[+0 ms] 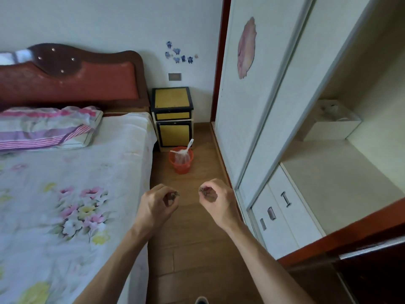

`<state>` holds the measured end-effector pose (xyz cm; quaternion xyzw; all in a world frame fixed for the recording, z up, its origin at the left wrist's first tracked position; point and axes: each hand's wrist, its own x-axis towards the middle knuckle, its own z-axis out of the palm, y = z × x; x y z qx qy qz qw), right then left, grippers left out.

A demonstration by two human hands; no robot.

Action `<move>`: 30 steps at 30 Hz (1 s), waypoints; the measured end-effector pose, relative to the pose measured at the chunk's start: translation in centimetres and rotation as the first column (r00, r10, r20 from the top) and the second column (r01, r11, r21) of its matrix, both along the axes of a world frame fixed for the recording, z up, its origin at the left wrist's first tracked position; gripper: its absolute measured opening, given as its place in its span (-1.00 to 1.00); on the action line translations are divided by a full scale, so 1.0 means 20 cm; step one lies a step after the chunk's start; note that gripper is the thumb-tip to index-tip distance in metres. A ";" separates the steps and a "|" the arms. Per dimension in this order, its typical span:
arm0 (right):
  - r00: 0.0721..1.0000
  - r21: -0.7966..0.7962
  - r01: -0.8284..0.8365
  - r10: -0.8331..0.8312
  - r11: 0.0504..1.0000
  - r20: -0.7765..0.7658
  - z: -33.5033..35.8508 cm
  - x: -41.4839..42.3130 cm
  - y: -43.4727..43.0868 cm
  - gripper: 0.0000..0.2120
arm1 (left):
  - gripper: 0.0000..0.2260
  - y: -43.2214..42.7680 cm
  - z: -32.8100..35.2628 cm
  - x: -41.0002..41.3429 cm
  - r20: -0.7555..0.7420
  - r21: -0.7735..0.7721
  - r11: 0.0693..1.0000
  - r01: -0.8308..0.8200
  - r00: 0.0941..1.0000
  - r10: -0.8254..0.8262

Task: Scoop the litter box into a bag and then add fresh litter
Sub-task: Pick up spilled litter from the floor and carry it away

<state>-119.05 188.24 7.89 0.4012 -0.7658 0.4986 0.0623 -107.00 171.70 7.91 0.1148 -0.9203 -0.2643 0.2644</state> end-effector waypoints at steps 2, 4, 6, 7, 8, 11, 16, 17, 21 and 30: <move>1.000 0.006 -0.018 0.018 1.000 0.003 0.00 -0.09 -0.05 -0.85 | -0.91 -0.05 0.00 -0.08 -0.008 0.002 1.000 -0.014 1.000 0.014; 0.999 0.008 -0.040 0.040 0.999 0.002 0.00 -0.18 -0.10 -0.85 | -0.91 -0.10 0.01 -0.15 0.001 0.004 0.999 -0.035 0.999 0.035; 0.999 0.008 -0.053 0.053 0.999 0.006 -0.01 -0.28 -0.16 -0.84 | -0.91 -0.14 0.01 -0.23 0.002 0.012 0.999 -0.045 0.999 0.045; 0.998 0.013 -0.057 0.057 0.998 0.011 -0.02 -0.32 -0.19 -0.84 | -0.91 -0.17 0.01 -0.26 0.004 0.018 0.999 -0.048 0.999 0.048; 0.998 0.019 -0.062 0.062 0.998 0.018 -0.03 -0.36 -0.22 -0.84 | -0.91 -0.19 0.01 -0.29 0.008 0.018 0.998 -0.056 0.998 0.055; 0.996 0.036 -0.075 0.073 0.997 0.047 -0.07 -0.48 -0.33 -0.84 | -0.91 -0.29 -0.01 -0.40 0.019 0.023 0.996 -0.085 0.996 0.084; 0.994 0.050 -0.076 0.072 0.996 0.083 -0.12 -0.69 -0.53 -0.84 | -0.92 -0.49 -0.06 -0.60 0.026 0.049 0.993 -0.111 0.994 0.110; 0.994 0.056 -0.074 0.069 0.996 0.087 -0.13 -0.74 -0.58 -0.84 | -0.92 -0.54 -0.07 -0.65 0.024 0.053 0.992 -0.115 0.993 0.114; 0.991 0.076 -0.074 0.065 0.994 0.117 -0.17 -0.92 -0.77 -0.83 | -0.93 -0.74 -0.12 -0.84 0.040 0.066 0.990 -0.127 0.991 0.125; 0.981 0.138 -0.070 0.043 0.988 0.190 -0.22 -1.29 -1.22 -0.84 | -0.91 -1.18 -0.19 -1.24 0.081 0.106 0.990 -0.095 0.993 0.087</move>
